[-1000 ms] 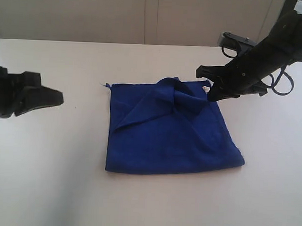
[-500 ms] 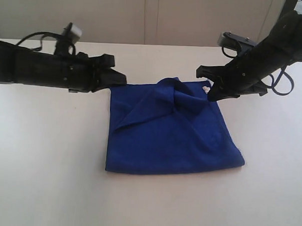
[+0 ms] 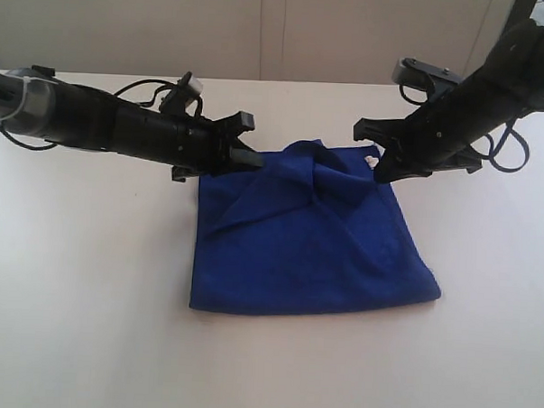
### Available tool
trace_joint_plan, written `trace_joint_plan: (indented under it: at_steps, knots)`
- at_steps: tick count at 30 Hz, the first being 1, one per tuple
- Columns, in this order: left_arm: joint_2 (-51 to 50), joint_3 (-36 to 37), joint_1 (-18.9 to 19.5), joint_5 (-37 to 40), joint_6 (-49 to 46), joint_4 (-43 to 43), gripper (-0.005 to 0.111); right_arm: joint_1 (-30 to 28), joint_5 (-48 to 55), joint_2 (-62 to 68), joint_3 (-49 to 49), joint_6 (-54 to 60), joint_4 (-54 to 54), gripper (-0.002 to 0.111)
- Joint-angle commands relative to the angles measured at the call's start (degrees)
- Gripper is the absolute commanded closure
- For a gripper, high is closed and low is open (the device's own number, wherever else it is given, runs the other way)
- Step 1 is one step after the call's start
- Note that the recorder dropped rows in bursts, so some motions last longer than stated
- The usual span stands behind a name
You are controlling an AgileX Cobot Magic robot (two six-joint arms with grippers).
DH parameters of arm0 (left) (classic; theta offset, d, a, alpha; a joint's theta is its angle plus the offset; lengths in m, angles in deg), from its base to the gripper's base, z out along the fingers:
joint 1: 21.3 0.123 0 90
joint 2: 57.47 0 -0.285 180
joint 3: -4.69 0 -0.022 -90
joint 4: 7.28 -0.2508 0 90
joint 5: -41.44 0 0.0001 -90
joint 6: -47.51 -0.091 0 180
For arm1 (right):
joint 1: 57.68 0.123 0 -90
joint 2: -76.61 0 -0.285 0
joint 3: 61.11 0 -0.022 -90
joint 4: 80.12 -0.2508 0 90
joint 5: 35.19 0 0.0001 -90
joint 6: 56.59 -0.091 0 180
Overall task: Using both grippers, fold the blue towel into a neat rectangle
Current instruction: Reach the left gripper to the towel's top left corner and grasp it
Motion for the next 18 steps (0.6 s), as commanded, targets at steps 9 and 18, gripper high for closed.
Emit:
trace_joint_plan:
  at_steps: [9, 18]
  knots:
    - [-3.50, -3.43, -2.69, -1.88, 1.06, 0.61, 0.058, -0.19, 0.05, -0.48, 0.22, 0.02, 0.21, 0.108]
    - [-5.29, -3.53, -2.83, -2.13, 1.06, 4.22, 0.058, -0.19, -0.11, -0.48, 0.22, 0.02, 0.21, 0.108]
